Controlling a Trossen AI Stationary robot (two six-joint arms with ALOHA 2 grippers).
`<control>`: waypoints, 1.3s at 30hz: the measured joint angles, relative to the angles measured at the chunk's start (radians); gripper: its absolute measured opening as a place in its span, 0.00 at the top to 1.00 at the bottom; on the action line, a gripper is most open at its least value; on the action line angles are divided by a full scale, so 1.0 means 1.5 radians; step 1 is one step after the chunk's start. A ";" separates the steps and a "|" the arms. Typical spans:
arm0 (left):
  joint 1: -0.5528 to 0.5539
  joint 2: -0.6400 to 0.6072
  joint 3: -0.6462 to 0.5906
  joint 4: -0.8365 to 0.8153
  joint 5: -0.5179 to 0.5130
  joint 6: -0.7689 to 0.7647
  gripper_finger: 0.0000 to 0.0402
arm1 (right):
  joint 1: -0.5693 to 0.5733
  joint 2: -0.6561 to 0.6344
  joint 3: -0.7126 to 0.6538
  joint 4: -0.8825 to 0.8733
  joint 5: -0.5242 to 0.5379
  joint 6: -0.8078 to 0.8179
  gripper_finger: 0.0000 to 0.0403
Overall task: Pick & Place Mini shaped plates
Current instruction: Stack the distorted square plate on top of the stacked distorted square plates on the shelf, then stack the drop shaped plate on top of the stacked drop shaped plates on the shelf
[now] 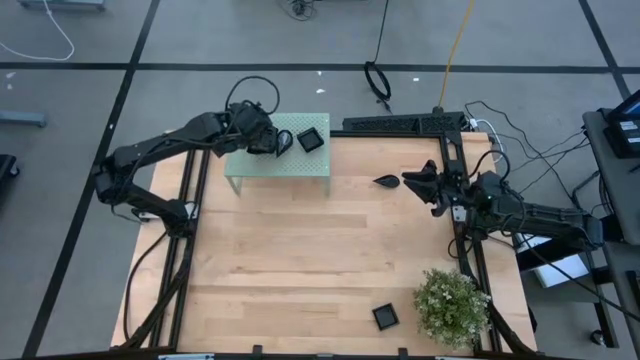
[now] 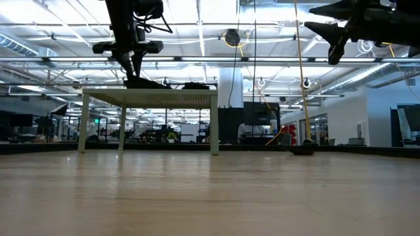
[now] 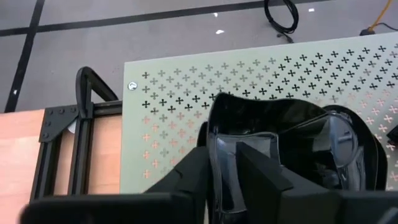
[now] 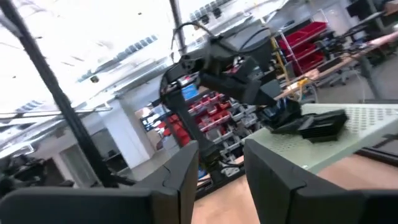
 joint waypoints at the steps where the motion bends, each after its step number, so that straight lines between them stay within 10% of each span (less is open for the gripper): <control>1: 0.000 -0.003 0.000 -0.001 0.000 0.001 0.76 | 0.000 0.000 0.000 -0.003 0.010 0.000 0.69; 13: 0.000 -0.106 0.000 0.005 0.035 0.062 0.55 | -0.036 0.096 0.055 -0.020 0.079 -0.044 0.59; 26: -0.053 -0.157 0.000 0.205 0.225 0.089 0.61 | -0.112 0.319 0.298 -0.507 0.081 -0.140 0.60; 39: -0.156 -0.154 0.001 0.410 0.253 0.133 0.62 | -0.168 0.520 0.311 -0.635 0.077 -0.183 0.60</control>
